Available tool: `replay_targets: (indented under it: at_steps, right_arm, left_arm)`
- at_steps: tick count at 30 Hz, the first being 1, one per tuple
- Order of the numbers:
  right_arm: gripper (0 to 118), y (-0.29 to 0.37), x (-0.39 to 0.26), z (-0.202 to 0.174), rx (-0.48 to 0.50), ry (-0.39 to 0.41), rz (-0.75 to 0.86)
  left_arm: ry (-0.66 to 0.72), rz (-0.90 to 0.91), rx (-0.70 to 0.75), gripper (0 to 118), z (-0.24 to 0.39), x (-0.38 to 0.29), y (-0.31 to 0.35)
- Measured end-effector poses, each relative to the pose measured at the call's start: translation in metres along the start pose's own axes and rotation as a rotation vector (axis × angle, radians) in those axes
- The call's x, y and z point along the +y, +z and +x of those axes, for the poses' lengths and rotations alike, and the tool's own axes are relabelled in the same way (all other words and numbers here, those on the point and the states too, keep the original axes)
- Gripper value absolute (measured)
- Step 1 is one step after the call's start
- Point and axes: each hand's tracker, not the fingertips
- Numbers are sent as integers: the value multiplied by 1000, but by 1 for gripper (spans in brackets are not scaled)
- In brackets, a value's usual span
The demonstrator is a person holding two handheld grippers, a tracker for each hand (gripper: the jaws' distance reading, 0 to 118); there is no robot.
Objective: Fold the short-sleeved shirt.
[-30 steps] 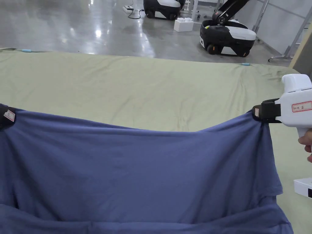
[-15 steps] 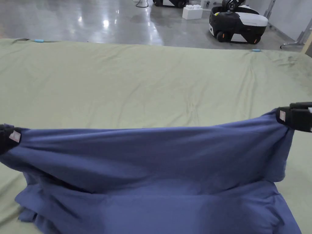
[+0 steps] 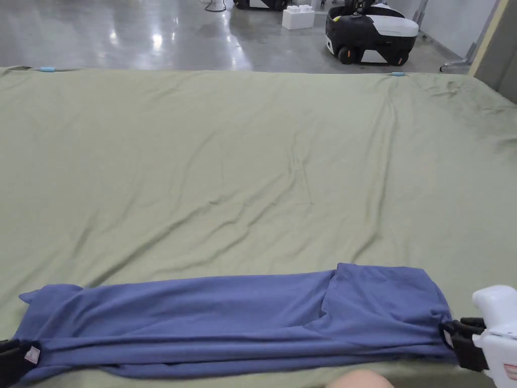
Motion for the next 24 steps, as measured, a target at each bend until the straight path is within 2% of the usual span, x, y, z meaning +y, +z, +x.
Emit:
replay_targets:
  at_steps: [1,4,5,6,7,8,9,11,12,13,14,15,16,17,19,21,23,24]
  right_arm:
    - [5,-7,-7,5,14,-57,6]
    - [6,-13,-21,10,16,-116,70]
    - [14,-10,-23,11,17,-136,78]
    - [40,-5,-25,11,0,-143,76]
    - [80,0,-26,13,-81,-154,58]
    - [112,4,-29,17,-164,-170,25]
    - [118,14,-32,20,-178,-201,14]
    - [106,40,-40,26,-138,-267,68]
    - [84,54,-44,25,-145,-297,137]
    - [54,73,-45,18,-132,-313,188]
    - [19,83,-46,14,-110,-320,217]
    - [8,91,-45,7,-117,-328,239]
    - [8,100,-44,-2,-134,-337,277]
    - [8,107,-38,-13,-95,-330,290]
    - [8,116,-26,-31,-34,-308,310]
    - [8,119,-15,-39,-22,-270,318]
    - [8,123,-1,-50,10,-230,328]
    - [8,126,5,-55,18,-227,334]
  left_arm:
    - [17,-9,2,2,-2,-5,-5]
    - [46,75,-36,3,-9,-12,-1]
    - [82,93,-48,9,-13,-14,1]
    - [100,126,-54,36,-16,-16,6]
    - [124,157,-98,67,-18,-18,16]
    - [139,161,-111,98,-20,-19,27]
    - [171,112,-115,117,-23,-18,38]
    - [229,112,-212,118,-28,-23,64]
    - [226,149,-199,115,-28,-25,79]
    - [214,192,-215,103,-29,-27,92]
    - [204,195,-241,74,-29,-27,101]
    - [196,188,-250,3,-31,-26,107]
    - [195,187,-252,0,-45,-27,102]
    - [240,235,-275,0,-52,-26,108]
    - [241,143,-426,0,-69,-19,101]
    - [255,137,-421,0,-94,-10,66]
    - [351,67,-523,0,-132,-1,31]
    - [423,25,-581,13,-132,2,23]
